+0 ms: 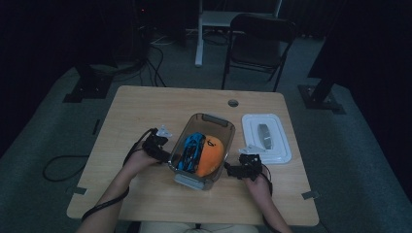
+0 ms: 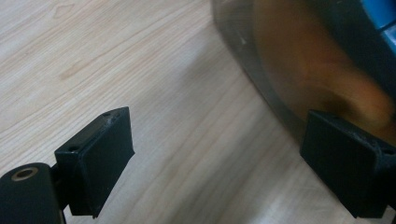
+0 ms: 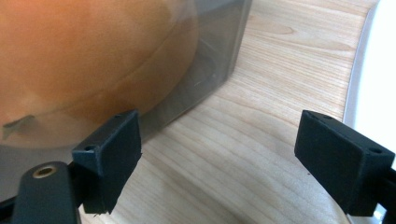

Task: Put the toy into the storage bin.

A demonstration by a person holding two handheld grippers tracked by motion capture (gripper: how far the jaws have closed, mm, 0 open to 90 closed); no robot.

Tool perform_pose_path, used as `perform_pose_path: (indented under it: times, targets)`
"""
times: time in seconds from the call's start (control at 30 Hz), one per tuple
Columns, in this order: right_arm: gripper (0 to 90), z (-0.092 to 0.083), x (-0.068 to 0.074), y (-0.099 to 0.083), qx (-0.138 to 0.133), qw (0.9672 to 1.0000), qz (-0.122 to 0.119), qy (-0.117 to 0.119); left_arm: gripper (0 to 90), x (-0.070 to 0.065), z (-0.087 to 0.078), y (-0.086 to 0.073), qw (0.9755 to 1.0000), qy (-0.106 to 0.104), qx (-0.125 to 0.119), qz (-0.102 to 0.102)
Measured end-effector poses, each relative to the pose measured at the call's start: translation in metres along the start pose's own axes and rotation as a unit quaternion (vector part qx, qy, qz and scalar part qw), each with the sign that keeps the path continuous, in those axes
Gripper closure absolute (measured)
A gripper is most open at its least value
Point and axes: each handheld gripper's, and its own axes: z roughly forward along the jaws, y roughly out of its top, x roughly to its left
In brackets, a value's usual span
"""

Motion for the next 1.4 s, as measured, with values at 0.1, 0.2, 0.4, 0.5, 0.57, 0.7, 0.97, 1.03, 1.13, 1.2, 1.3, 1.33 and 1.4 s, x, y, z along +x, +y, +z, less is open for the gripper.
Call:
perform_pose_path:
  times: [0.1,0.2,0.4,0.5,0.57,0.7,0.97,1.03,1.13,1.2,1.3,1.33,1.4]
  targets:
    - [14.4,0.001,-0.001,0.0,-0.001,1.0,-0.001,0.002,10.4,-0.002,-0.004,-0.002,1.0,-0.001,-0.007,-0.007]
    - [14.4,0.001,-0.002,0.001,0.0,1.0,-0.005,0.004,10.4,-0.005,-0.006,-0.005,0.9999,0.004,-0.01,-0.011]
    - [17.2,0.007,-0.004,0.005,-0.004,0.9999,-0.014,0.007,10.4,-0.011,-0.01,-0.009,0.9999,0.01,-0.01,-0.008]
    - [18.1,0.01,-0.002,0.007,0.002,0.9995,-0.031,-0.002,10.5,-0.015,-0.012,-0.01,0.9999,0.009,-0.007,-0.004]
    - [18.3,0.012,-0.003,0.007,0.003,0.9994,-0.034,-0.002,10.4,-0.017,-0.013,-0.011,0.9999,0.01,-0.006,-0.002]
    - [19.1,0.015,-0.004,0.008,0.006,0.9994,-0.035,0.003,10.4,-0.024,-0.015,-0.013,0.9999,0.009,-0.004,0.004]
    - [19.4,0.026,-0.008,0.012,0.012,0.9982,-0.058,0.007,10.4,-0.032,-0.018,-0.017,1.0,-0.006,-0.002,0.006]
    - [19.4,0.027,-0.008,0.012,0.014,0.998,-0.061,0.008,10.4,-0.036,-0.019,-0.017,0.9999,-0.004,-0.001,0.009]
    - [19.9,0.032,-0.012,0.013,0.014,0.9975,-0.067,0.015,10.4,-0.041,-0.019,-0.017,0.9999,-0.006,-0.001,0.013]
    - [20.1,0.034,-0.015,0.014,0.015,0.9975,-0.064,0.025,10.3,-0.043,-0.018,-0.017,0.9999,-0.008,0.0,0.014]
    - [20.7,0.036,-0.02,0.015,0.016,0.9975,-0.06,0.034,10.3,-0.048,-0.015,-0.017,0.9996,-0.018,0.004,0.021]
    - [20.8,0.036,-0.022,0.016,0.017,0.9974,-0.059,0.037,10.2,-0.05,-0.014,-0.017,0.9995,-0.021,0.006,0.021]
    - [21.4,0.037,-0.024,0.017,0.021,0.9972,-0.058,0.043,9.9,-0.053,-0.012,-0.017,0.9992,-0.028,0.01,0.026]
